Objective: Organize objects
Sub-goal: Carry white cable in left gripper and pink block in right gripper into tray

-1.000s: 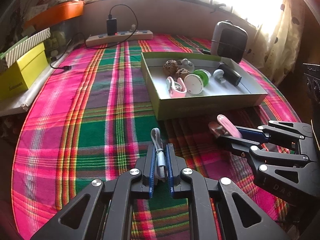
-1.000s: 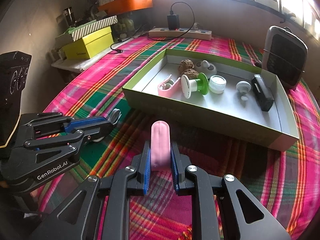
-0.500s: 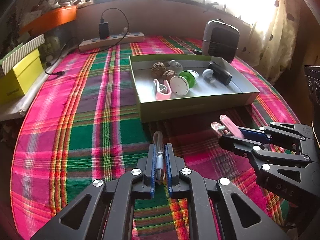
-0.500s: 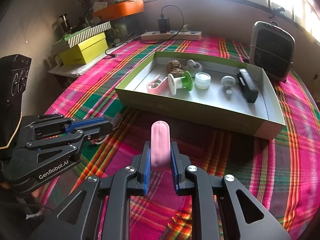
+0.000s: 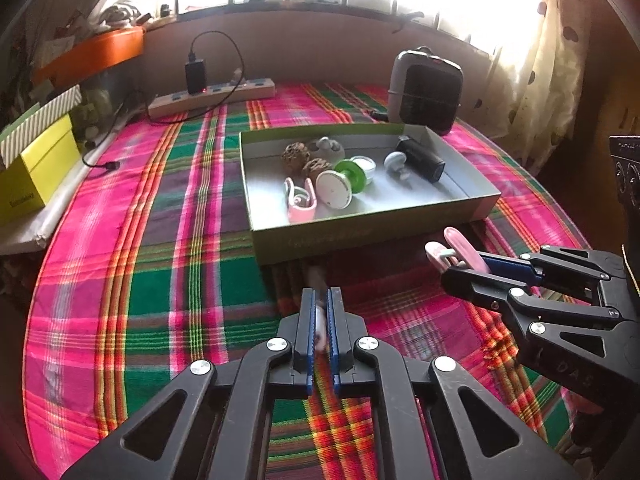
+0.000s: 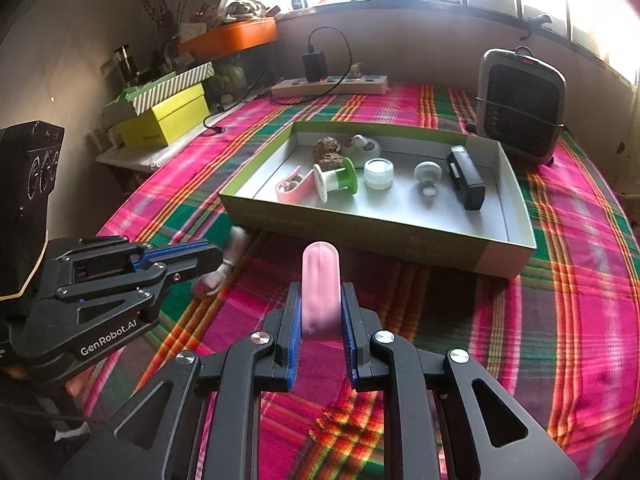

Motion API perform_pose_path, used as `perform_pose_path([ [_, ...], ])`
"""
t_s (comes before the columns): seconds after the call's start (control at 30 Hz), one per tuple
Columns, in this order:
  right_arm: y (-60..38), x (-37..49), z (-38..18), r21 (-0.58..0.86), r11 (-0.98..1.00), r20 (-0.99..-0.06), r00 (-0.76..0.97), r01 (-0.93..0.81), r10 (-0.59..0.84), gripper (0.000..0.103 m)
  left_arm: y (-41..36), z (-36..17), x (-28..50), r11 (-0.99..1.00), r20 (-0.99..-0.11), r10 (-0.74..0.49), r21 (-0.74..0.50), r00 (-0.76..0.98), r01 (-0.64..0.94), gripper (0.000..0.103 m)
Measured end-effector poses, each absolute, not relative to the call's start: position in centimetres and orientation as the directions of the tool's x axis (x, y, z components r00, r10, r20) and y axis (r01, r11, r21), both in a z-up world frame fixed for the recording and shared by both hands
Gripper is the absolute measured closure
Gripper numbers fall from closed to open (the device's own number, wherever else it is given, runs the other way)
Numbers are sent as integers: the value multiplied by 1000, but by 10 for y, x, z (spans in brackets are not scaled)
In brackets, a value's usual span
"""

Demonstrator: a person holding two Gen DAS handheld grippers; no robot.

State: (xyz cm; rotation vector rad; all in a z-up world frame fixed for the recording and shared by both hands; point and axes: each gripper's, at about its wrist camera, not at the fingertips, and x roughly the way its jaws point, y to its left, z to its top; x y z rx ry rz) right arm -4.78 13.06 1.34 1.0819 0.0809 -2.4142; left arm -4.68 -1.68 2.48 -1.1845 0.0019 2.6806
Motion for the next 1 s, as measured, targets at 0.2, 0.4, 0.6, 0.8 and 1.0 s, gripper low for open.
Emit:
perform_pose_path([
  [0.2,136,-47,17,145,-880,-707,-575,452,-412,84,-14,27,-46,-978,-732,187,-76,-655,-195,98],
  [0.4,140,-46,16,152,-881,-705,-576,447,-414,84,-27,22,-45,-979,-743,200,-119,-639,-168,98],
  [0.6,143,-48,13,161,-881,-704,-574,445,-418,84,-29,17,-45,-969,-754,245,-180,-609,-168,78],
  [0.8,144,-50,11,163,-881,-707,-570,444,-418,84,-21,11,-50,-970,-768,242,-170,-593,-175,74],
  [1.0,146,-50,10,164,-881,-708,-569,445,-419,84,-17,7,-53,-978,-781,202,-129,-591,-163,74],
])
